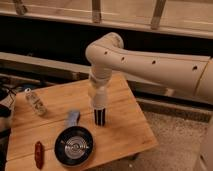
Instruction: Place the ceramic cup over the eraser
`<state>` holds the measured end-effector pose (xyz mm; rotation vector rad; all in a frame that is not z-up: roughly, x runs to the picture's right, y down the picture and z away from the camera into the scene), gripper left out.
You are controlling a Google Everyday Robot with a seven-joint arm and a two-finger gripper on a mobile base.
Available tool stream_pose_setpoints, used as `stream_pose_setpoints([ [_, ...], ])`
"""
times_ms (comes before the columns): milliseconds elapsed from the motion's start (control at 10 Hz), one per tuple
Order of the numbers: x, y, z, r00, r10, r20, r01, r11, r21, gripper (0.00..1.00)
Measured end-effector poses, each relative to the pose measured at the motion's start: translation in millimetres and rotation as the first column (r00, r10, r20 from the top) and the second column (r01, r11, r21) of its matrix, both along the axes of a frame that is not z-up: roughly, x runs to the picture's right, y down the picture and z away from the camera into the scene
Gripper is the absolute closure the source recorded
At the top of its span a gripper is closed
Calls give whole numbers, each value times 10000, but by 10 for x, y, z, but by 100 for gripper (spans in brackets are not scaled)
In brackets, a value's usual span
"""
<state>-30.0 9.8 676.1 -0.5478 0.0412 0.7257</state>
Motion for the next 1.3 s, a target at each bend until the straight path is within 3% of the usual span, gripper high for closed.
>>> stream_pose_setpoints([
  [300, -31, -24, -1, 10000, 53, -26, -53, 10000, 37, 95],
  [1000, 157, 132, 10, 9984, 533, -168, -538, 9981, -307, 93],
  [1300, 133, 196, 113, 9980, 636, 14, -634, 9960, -635, 66],
])
